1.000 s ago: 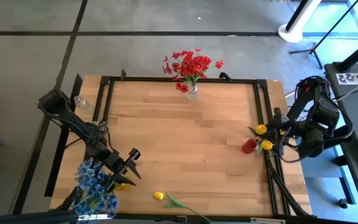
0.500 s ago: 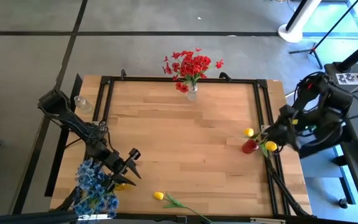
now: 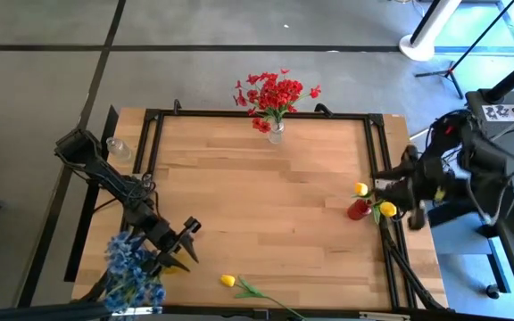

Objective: Sort flowers into vase by color
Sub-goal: Put the yellow flower into the red vase

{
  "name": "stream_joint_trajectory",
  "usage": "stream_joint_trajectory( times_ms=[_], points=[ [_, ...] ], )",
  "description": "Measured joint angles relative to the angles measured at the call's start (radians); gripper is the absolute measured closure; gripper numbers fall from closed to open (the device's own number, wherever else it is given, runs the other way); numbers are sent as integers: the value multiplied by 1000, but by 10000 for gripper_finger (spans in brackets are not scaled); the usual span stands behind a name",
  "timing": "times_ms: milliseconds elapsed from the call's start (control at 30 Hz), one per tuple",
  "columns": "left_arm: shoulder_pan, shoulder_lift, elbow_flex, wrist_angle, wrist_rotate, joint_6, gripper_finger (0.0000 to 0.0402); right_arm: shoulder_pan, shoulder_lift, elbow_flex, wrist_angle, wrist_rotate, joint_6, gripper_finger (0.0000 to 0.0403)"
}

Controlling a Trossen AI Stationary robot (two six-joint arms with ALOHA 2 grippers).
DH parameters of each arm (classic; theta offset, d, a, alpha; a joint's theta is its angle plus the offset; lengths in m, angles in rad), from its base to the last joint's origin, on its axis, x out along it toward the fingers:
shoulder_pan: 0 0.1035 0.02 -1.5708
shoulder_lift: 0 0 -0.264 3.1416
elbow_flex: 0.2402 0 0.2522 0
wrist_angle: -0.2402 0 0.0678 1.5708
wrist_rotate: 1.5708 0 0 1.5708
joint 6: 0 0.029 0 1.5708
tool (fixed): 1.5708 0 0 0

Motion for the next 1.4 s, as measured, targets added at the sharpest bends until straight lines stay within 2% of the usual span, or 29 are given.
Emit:
stream_joint_trajectory(
  times_ms=[67, 200, 400, 533, 633, 800, 1167, 1267, 1400],
  points=[
    [0, 0, 0, 0, 42, 0, 276, -33, 50, 0, 128, 14, -127, 226],
    [-1, 1, 0, 1, 130, 19, 276, -116, 137, -1, 342, -86, -286, 218],
    [0, 1, 0, 2, 112, 25, 276, -263, 281, -1, 548, -267, -417, 194],
    [0, 1, 0, 14, 41, 26, 276, -334, 346, 0, 571, -332, -402, 182],
    [5, 1, 0, 43, -54, 46, 276, -377, 396, -1, 561, -375, -390, 180],
    [54, 1, 0, 95, -190, 133, 276, -420, 443, -1, 561, -398, -365, 181],
    [319, -3, 0, 172, -291, 209, 276, -446, 523, -1, 560, -419, -313, 182],
    [402, -8, 0, 171, -292, 168, 276, -444, 554, 0, 567, -422, -290, 182],
    [498, -9, 0, 135, -291, 87, 276, -444, 627, 0, 595, -477, -262, 182]
  ],
)
